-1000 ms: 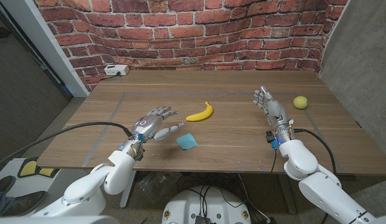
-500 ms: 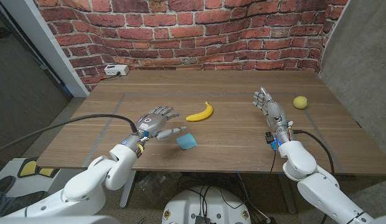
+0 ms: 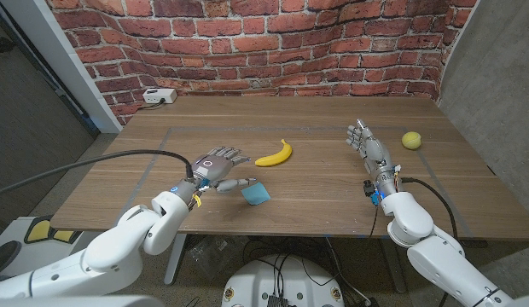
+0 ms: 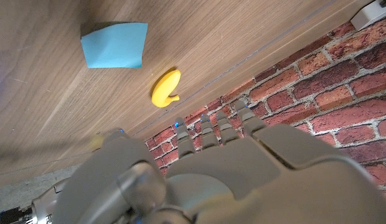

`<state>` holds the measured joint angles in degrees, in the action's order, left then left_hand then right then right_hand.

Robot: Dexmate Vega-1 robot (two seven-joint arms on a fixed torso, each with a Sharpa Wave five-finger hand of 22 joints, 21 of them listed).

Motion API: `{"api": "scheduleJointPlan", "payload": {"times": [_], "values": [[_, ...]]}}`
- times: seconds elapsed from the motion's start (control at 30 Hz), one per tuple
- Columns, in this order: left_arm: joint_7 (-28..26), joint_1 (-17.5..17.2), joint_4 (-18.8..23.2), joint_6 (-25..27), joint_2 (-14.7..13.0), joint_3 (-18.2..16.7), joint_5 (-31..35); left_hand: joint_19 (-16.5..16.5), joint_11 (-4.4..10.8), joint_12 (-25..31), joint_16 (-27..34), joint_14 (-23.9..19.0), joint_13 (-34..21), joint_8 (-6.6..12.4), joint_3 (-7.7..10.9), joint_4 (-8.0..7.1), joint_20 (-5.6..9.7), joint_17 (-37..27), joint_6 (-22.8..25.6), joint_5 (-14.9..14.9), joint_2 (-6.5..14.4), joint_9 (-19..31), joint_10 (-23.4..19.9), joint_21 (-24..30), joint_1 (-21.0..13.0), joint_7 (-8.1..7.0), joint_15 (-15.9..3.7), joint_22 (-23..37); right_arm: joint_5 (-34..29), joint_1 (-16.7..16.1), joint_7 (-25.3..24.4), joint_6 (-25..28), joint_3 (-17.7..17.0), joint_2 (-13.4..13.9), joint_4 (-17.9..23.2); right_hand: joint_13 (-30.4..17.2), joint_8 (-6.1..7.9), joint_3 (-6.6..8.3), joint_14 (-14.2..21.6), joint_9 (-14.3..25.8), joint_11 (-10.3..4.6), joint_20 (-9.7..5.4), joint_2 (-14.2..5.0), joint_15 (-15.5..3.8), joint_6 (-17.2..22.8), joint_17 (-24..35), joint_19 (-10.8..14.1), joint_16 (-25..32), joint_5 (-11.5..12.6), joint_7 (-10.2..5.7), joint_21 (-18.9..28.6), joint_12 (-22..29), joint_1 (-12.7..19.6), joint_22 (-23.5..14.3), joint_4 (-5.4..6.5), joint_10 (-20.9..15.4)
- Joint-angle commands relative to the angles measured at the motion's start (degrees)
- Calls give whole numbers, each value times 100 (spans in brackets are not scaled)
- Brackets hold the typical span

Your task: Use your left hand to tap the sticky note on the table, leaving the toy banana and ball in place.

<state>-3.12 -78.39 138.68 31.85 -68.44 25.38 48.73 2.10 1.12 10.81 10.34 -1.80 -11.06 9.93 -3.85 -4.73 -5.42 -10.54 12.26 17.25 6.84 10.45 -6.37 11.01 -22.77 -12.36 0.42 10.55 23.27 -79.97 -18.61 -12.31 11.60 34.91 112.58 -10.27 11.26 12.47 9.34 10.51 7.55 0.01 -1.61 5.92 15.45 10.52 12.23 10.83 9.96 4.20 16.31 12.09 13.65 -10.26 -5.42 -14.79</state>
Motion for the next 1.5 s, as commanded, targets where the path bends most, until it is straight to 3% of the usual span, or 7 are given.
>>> {"api": "scheduleJointPlan", "payload": {"times": [0.03,0.23,0.47,0.57,0.77,1.07,1.5], "values": [[775,276,250,117,-200,278,440,-47,-49,-7,-7,100,-14,51,4,-14,17,-17,31,-16,48,20,153,33,-21,-16,46,15,139,32,138,-82,-67,34,-93,-28,22,-22,-26,35,17,11,5,6,28,30,8,-21,34,2,-10,-8,-69,-23,2,-16],[1534,519,364,114,-153,495,925,-214,9,-20,-40,420,-10,217,-14,-85,36,-23,505,-22,111,24,441,16,36,-11,42,22,223,109,251,-68,-70,73,-152,-29,22,-23,-45,35,20,25,-2,12,35,29,-9,-27,35,-5,-26,-10,-75,-24,4,-10],[3251,963,409,34,360,899,2290,-1904,6,-65,-48,2530,-19,2,-403,-413,177,-90,-596,-82,-11,12,2869,-39,651,-11,263,92,312,193,350,-114,-66,72,-250,-29,21,-24,-61,35,9,42,-6,31,37,28,-21,-31,35,-12,-39,-17,-79,-24,5,8],[3778,1095,352,-121,600,953,2580,-2552,-27,-55,-53,3137,-33,-4,-579,-451,273,-112,-1063,-71,-56,19,3426,-66,903,-3,294,114,341,209,373,-110,-69,83,-272,-29,20,-24,-59,35,13,48,-9,33,37,28,-24,-30,35,-19,-44,-16,-80,-25,5,6],[3664,1055,204,-466,780,816,2389,-2698,-52,-16,-8,3244,-39,33,-670,-458,267,-121,-1137,-63,-96,23,3560,-27,1021,47,312,124,375,184,361,-48,-105,132,-241,-29,17,-24,-61,35,16,55,-12,35,36,27,-27,-29,35,-22,-51,-15,-82,-26,4,6],[3666,874,189,-524,907,709,2493,-2516,88,181,107,3009,-32,335,-851,-402,242,-104,-261,1,-167,17,3207,142,1161,71,293,115,403,221,405,-9,-81,165,-234,-30,16,-25,-68,35,16,66,-17,41,41,25,-35,-30,36,-27,-65,-13,-85,-27,3,4],[3534,817,-10,-623,1160,685,2491,-2626,76,117,69,3101,-29,239,-898,-388,263,-101,-369,31,-165,12,3377,117,1182,62,281,111,394,287,434,-27,17,149,-276,-30,14,-26,-57,35,5,76,-21,36,42,24,-40,-24,36,-30,-80,-11,-89,-28,2,1]]}}
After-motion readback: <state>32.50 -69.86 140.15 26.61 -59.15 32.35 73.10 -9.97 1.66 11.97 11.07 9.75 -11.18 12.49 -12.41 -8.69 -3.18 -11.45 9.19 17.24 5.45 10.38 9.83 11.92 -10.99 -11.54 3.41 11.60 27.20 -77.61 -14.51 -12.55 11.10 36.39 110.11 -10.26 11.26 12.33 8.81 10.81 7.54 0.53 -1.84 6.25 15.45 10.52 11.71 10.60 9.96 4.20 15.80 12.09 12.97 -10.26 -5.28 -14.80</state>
